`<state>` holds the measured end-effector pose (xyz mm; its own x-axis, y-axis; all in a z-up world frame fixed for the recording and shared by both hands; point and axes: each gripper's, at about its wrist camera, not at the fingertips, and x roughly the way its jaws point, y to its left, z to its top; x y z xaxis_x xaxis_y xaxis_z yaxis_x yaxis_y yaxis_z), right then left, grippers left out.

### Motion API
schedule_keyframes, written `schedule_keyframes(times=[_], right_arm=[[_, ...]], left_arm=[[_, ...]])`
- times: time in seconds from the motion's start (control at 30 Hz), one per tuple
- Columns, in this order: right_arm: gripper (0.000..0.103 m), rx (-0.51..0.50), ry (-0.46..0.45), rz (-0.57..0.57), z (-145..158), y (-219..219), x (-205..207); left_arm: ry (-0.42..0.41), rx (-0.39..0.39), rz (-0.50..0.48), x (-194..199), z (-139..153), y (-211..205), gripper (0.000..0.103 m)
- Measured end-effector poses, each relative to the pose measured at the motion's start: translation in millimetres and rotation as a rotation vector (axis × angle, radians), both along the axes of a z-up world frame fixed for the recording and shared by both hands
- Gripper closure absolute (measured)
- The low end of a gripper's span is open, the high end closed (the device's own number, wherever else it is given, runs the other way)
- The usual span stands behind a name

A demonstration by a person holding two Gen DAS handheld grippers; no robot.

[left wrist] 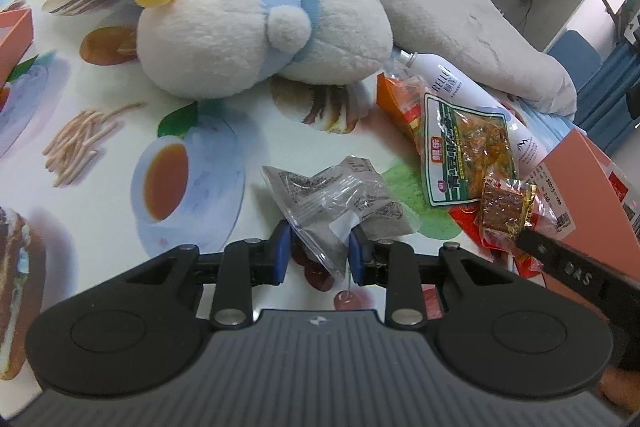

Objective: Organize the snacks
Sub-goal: 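Grasp the clear plastic bag with the left gripper while the right grasps a brown jerky packet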

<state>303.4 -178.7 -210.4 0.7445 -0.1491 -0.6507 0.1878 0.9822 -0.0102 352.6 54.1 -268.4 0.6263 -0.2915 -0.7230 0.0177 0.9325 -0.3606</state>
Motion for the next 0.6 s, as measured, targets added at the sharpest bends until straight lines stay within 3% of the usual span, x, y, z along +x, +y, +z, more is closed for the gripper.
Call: schedule_keyframes(times=[0.17,0.23,0.3,0.5,0.6], right_arm=[[0.047,-0.013,0.003,0.036,-6.6,6.9,18.4],[0.044,-0.044,0.006,0.046,-9.7,12.4,24.5],[0.034,-0.084,0.009,0.039,-13.3,16.6,30.0],[0.034,-0.173,0.063,0.034,-28.2,23.4,42.3],[0.042,-0.170,0.059,0.035,-28.4,22.5,41.2]], left_arm=[[-0.001,0.002,0.001,-1.1,0.1,1.7,0.071],[-0.002,0.006,-0.001,-1.6,0.3,1.3,0.071],[-0.001,0.003,-0.002,-1.7,0.2,2.0,0.072],[0.001,-0.003,0.002,-2.8,0.0,3.2,0.072],[0.001,-0.007,0.005,-4.9,0.0,3.7,0.072]])
